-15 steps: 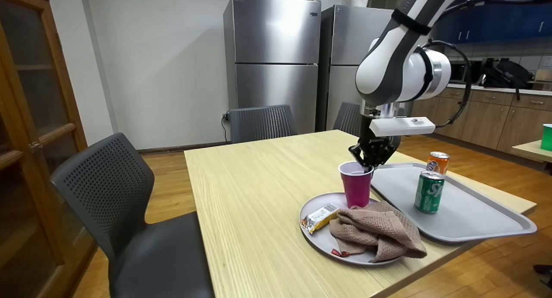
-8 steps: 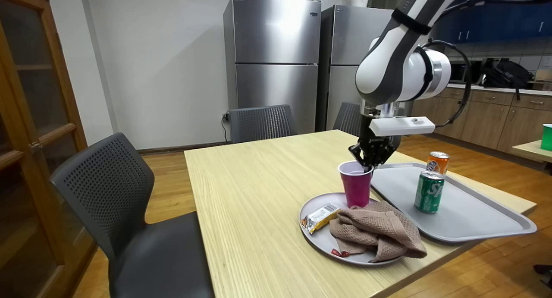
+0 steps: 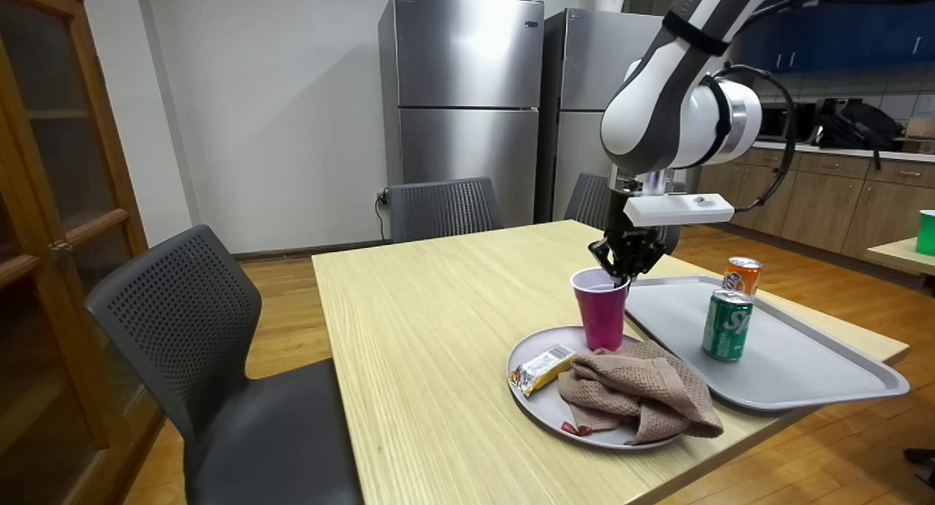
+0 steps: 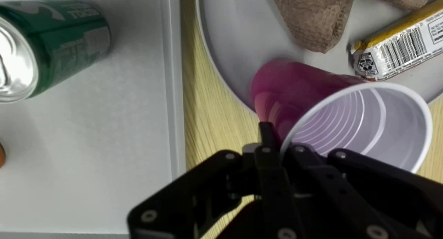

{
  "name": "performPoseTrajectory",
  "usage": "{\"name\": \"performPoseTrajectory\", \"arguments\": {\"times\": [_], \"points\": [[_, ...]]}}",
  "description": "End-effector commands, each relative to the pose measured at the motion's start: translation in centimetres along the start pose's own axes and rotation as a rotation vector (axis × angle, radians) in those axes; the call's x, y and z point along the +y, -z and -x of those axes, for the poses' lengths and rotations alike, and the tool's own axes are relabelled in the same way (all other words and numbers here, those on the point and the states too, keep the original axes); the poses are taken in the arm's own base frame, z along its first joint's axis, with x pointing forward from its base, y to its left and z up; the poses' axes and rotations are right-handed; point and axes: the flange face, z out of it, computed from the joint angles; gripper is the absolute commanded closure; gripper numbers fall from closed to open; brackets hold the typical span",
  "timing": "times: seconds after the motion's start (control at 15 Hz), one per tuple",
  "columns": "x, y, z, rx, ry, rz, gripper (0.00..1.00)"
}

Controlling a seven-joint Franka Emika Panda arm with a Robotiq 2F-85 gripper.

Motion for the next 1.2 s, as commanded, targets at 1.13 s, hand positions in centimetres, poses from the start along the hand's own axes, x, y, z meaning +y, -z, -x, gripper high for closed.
{"name": "performPoseTrajectory", "arguments": {"times": [1.13], "points": [[-0.3, 2.0, -8.8, 0.120, -0.108, -0.136, 0.99]]}}
